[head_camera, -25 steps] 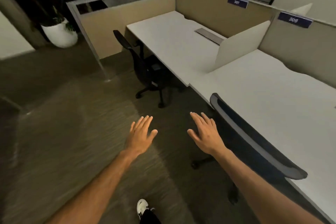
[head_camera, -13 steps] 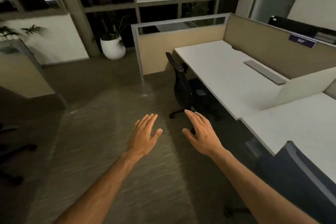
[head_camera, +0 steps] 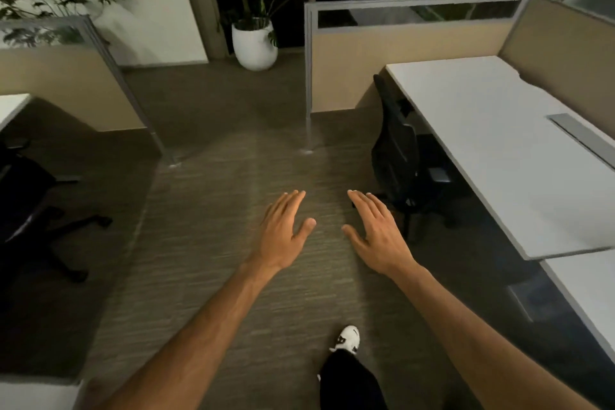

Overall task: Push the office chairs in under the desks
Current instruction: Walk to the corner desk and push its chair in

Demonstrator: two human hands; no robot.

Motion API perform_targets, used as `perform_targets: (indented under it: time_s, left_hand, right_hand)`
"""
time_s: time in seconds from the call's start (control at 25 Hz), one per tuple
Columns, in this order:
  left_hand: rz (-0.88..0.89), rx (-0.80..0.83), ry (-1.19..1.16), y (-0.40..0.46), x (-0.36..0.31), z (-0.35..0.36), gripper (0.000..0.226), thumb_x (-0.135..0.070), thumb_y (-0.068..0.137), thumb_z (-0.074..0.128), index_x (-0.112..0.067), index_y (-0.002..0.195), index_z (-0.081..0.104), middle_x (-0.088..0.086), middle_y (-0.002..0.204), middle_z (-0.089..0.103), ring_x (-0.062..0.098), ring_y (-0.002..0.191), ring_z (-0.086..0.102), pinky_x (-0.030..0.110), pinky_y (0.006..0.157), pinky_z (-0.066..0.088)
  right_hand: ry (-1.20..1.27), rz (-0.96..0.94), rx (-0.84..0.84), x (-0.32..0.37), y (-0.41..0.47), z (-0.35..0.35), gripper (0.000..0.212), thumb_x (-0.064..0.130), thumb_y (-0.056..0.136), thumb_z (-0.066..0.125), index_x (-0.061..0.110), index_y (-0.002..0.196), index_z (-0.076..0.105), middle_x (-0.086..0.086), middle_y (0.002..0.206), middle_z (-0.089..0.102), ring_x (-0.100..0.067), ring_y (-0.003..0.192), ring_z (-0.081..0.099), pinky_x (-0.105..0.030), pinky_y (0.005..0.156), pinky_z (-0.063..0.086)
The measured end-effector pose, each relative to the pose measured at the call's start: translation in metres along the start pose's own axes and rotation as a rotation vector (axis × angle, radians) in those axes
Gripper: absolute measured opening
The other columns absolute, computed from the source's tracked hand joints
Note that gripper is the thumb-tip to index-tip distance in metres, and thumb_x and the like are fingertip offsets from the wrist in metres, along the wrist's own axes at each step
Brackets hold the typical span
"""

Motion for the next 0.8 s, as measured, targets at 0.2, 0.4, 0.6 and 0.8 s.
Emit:
perform_targets:
  time_s: [0.2,0.4,0.6,0.8]
  left_hand:
    - [-0.080,-0.027,0.010,0.086,0.056,-0.009,0.066,-0.056,0.104,0.040,-0.023,0.160,0.030,-0.001,0.166,0.029,0.016,0.153,0.021,0.029,0.121,0.011]
    - [-0.105,-0.043,0.091,0.190,0.089,-0.032,0.068,-0.061,0.102,0.034,-0.028,0.161,0.024,-0.005,0.167,0.024,0.014,0.154,0.018,0.035,0.124,0.011]
    - [-0.160,-0.032,0.061,0.273,0.120,-0.025,0.066,-0.058,0.103,0.038,-0.030,0.161,0.022,-0.006,0.168,0.022,0.011,0.153,0.018,0.037,0.123,0.010]
    - [-0.155,0.040,0.047,0.365,0.161,-0.009,0.065,-0.058,0.104,0.037,-0.031,0.160,0.021,-0.006,0.167,0.023,0.011,0.152,0.019,0.033,0.120,0.008]
  right_hand:
    - [-0.006,-0.053,0.067,-0.025,0.115,0.039,0.073,0.058,0.101,0.041,0.030,0.161,0.009,0.000,0.168,0.017,-0.021,0.156,0.002,-0.047,0.126,0.010]
    - [-0.005,-0.055,0.154,-0.049,0.232,0.050,0.079,0.068,0.097,0.035,0.036,0.159,-0.002,0.002,0.170,0.003,-0.019,0.155,-0.010,-0.050,0.124,0.001]
    - [-0.037,-0.039,0.199,-0.080,0.323,0.056,0.082,0.071,0.093,0.028,0.034,0.159,-0.003,0.000,0.170,0.001,-0.022,0.155,-0.011,-0.051,0.125,0.002]
    - [-0.034,0.004,0.205,-0.121,0.407,0.073,0.080,0.069,0.096,0.028,0.033,0.160,-0.002,-0.001,0.170,0.002,-0.021,0.155,-0.010,-0.050,0.124,0.002]
Point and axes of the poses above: each hand's wrist, its own y-axis towards the middle knuckle, its own z-axis out of the palm, x = y × z, the point moved 6 cm from there along y, towards the middle knuckle
